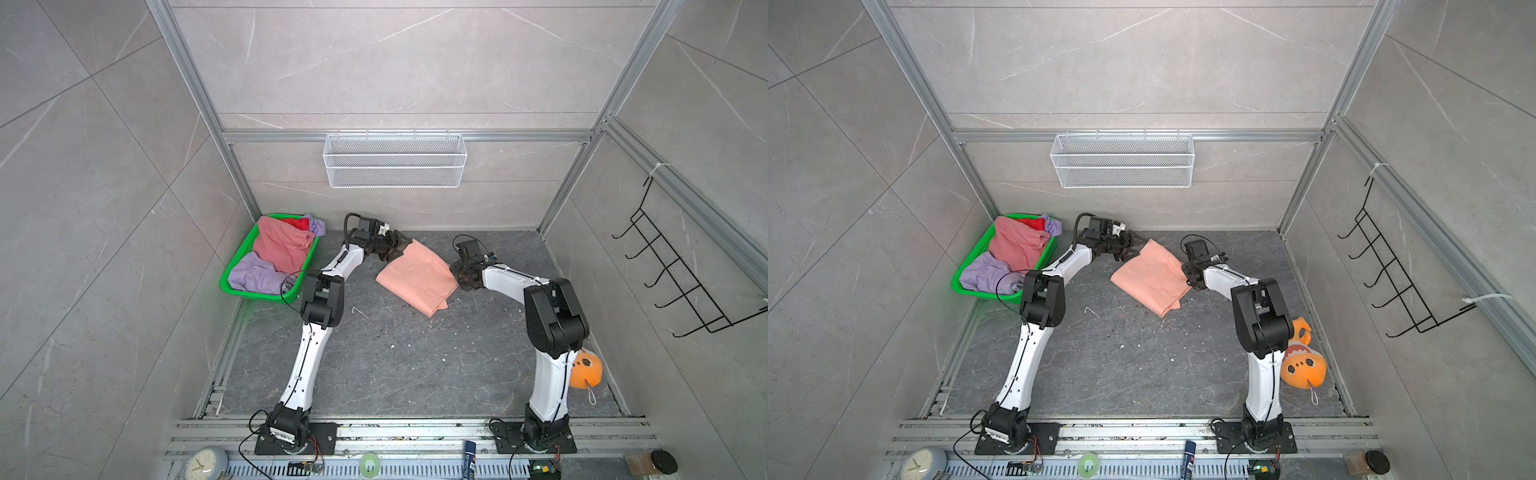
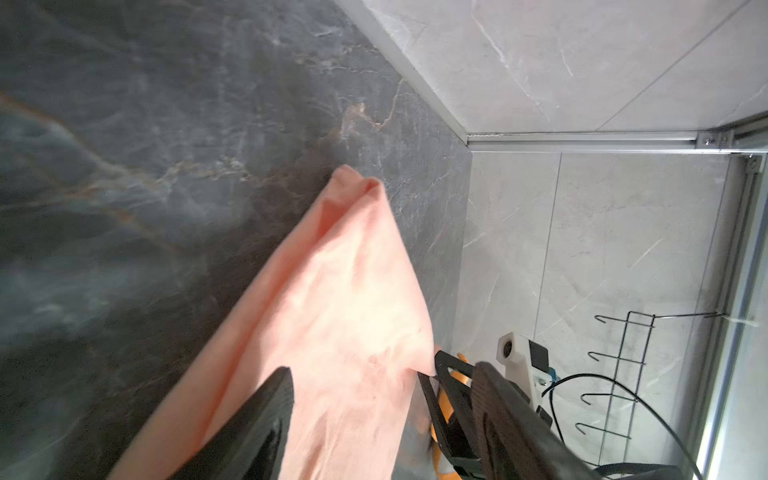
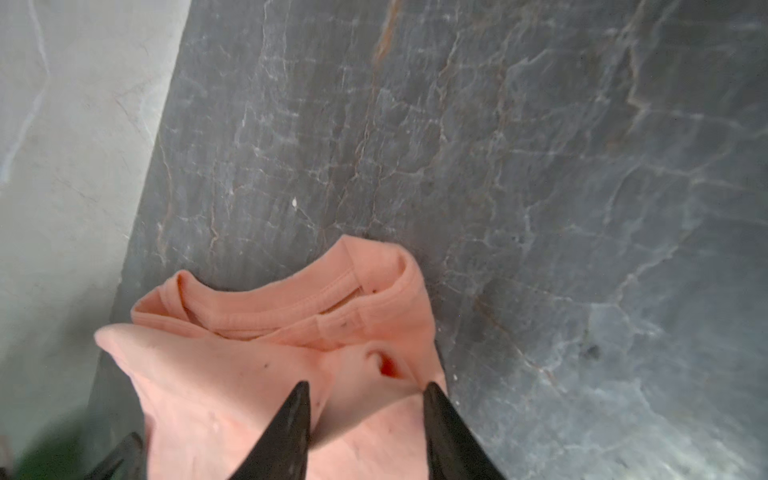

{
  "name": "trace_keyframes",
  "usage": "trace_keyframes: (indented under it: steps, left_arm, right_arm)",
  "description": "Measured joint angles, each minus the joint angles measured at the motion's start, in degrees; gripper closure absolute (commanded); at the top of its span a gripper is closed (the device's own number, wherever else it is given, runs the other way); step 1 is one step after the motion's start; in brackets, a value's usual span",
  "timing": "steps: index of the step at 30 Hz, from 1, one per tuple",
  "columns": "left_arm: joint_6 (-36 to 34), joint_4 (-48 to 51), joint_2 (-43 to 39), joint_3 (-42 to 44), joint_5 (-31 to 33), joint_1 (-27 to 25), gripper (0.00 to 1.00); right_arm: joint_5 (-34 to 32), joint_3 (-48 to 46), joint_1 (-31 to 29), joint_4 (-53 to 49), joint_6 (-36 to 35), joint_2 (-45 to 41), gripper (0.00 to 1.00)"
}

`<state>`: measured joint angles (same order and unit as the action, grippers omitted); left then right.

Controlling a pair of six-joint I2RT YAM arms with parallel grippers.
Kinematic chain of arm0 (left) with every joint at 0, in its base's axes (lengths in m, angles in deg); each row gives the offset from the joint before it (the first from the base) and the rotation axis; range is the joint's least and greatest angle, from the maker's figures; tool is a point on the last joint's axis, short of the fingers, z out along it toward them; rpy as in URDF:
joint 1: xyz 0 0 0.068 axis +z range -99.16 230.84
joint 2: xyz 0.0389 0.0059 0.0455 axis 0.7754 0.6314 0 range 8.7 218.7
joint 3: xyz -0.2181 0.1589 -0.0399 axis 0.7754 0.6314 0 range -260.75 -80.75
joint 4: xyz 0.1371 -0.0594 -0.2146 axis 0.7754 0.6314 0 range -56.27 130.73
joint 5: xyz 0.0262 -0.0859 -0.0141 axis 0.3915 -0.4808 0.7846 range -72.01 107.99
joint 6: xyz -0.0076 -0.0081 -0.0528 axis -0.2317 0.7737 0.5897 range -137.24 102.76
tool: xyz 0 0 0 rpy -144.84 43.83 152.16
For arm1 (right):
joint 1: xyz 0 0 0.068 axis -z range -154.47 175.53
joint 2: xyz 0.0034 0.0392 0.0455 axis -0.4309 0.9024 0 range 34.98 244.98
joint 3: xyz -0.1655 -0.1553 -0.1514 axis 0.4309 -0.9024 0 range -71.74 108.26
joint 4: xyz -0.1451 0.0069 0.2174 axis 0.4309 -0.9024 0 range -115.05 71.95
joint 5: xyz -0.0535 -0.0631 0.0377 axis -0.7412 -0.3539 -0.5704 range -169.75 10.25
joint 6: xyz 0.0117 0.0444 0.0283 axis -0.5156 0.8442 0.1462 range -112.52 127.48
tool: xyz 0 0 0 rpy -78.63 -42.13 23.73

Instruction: Fold and stack the t-shirts

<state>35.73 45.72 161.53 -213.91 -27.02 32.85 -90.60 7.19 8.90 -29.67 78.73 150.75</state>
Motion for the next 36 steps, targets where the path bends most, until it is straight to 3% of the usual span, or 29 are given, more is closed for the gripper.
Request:
trace_keyframes:
  steps: [7,13,18,24,36]
  left_arm:
    - [-5.20,2.75,-6.49,9.03,1.92,3.08,0.20]
    - [-11.93,7.61,-17.70,20.63,4.22,3.63,0.20]
    - [-16.24,9.53,-21.22,23.17,5.40,2.16,0.21]
    - [-20.57,12.96,-21.20,23.21,8.13,1.53,0.22]
    - [-20.46,13.40,-17.92,27.76,9.84,-1.97,0.22]
  right_arm:
    - [-4.17,-1.97,-0.50,-1.60,-1.07,-6.16,0.38]
    - [-5.44,0.68,-5.55,-3.23,-4.83,-8.68,0.37]
    - [-4.79,9.55,-9.35,-5.27,-7.48,-2.23,0.37]
    - [-3.23,21.05,-9.51,-10.43,-9.60,9.81,0.37]
    - [-2.91,22.93,-7.02,-19.85,-11.08,14.86,0.37]
